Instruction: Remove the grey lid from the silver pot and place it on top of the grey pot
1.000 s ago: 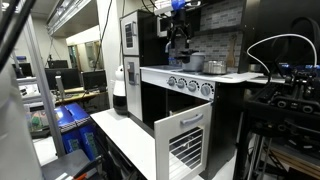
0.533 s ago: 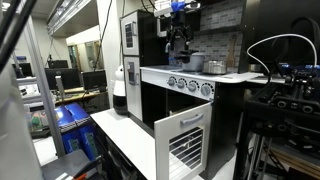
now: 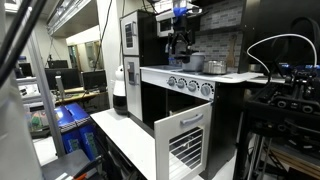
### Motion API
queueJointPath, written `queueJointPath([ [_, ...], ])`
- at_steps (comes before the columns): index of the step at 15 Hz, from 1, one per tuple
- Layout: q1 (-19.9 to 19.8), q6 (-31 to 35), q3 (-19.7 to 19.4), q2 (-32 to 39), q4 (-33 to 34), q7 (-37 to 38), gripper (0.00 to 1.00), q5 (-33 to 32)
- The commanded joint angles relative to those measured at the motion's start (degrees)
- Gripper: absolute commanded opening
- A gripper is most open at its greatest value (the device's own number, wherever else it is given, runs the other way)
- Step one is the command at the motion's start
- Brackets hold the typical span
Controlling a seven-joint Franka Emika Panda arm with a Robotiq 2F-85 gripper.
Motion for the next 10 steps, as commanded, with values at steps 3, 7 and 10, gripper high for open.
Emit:
queueJointPath([
  [3,-0.65,1.50,0.27,1.47,0.64,-2.43,1.00,0.56],
  [7,-0.60,2.00,0.31,2.57,1.23,-3.32,1.00,0.47],
  [10,-0.59,2.33,0.31,3.33,1.71,-3.87,1.00,0.39],
])
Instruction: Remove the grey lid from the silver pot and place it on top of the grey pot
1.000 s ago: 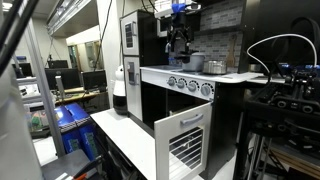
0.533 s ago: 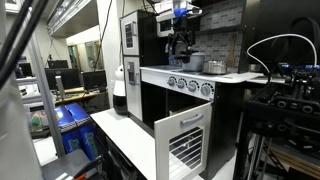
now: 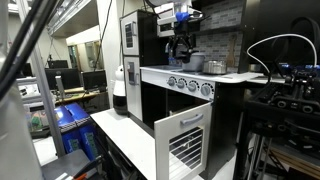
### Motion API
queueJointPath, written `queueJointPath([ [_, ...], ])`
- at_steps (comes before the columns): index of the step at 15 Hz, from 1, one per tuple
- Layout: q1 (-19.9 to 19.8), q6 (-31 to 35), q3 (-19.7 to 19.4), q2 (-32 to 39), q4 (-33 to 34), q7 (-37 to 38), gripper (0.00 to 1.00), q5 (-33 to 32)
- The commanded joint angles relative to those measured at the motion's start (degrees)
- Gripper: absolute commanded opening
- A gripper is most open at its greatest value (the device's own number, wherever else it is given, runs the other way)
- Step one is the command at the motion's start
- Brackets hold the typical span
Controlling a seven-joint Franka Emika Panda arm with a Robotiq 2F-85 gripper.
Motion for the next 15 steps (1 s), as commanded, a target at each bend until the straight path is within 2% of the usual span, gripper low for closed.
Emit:
queueJointPath([
  [1,-0.58,0.51,0.31,1.73,1.74,-1.94,1.00,0.42],
  [10,-0.52,0.33,0.27,3.95,3.65,-2.32,0.99,0.29],
  [11,-0.52,0.32,0.27,4.06,3.77,-2.34,0.84,0.31],
  [12,-0.52,0.30,0.27,4.11,3.85,-2.38,0.74,0.28],
  [15,-0.48,0.36,0.27,4.10,3.94,-2.44,0.55,0.17],
])
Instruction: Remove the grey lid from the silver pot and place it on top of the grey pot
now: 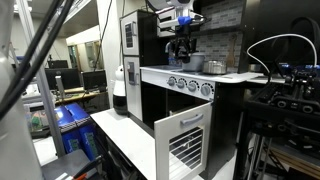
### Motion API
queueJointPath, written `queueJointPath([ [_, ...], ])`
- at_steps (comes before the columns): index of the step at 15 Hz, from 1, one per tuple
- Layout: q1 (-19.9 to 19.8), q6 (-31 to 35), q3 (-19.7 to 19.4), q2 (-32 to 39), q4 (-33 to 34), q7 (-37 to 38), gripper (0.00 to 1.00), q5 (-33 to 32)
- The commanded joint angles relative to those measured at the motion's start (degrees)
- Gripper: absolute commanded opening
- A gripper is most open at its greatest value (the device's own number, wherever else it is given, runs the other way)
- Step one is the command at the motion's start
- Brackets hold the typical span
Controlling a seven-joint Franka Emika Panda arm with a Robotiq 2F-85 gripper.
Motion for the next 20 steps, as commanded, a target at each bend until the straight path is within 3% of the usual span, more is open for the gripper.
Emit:
queueJointPath([
  [1,-0.46,0.20,0.27,1.12,1.44,-1.51,0.46,0.12],
  [7,-0.41,0.31,0.30,0.88,1.24,-1.50,0.08,0.03],
  [11,-0.40,0.36,0.31,0.67,1.02,-1.50,0.08,0.03],
  [12,-0.43,0.25,0.31,0.65,1.04,-1.45,0.22,0.15],
  [13,-0.40,0.18,0.31,0.61,0.99,-1.50,0.58,0.04],
  [14,-0.39,0.13,0.32,0.57,0.98,-1.53,0.59,0.00],
  [20,-0.35,-0.71,0.38,0.39,1.02,-1.96,1.00,-0.11],
])
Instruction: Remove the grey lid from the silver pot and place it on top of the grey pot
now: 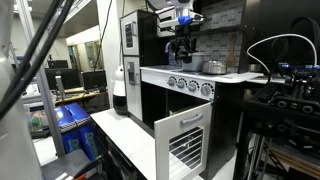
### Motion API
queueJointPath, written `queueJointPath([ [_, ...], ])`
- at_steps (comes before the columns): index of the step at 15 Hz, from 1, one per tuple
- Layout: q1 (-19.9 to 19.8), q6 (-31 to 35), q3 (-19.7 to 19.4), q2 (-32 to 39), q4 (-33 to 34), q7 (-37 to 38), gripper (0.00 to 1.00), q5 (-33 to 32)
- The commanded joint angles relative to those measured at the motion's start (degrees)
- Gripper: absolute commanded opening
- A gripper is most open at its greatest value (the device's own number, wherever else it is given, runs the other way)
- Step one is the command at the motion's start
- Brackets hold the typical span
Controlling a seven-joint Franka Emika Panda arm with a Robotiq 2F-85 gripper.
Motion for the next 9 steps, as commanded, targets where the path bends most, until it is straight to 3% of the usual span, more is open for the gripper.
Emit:
queueJointPath([
  [1,-0.33,-0.87,0.32,0.27,0.90,-1.69,1.00,-0.22],
  [9,-0.11,-2.75,0.43,-1.53,2.02,-1.93,1.00,-0.81],
])
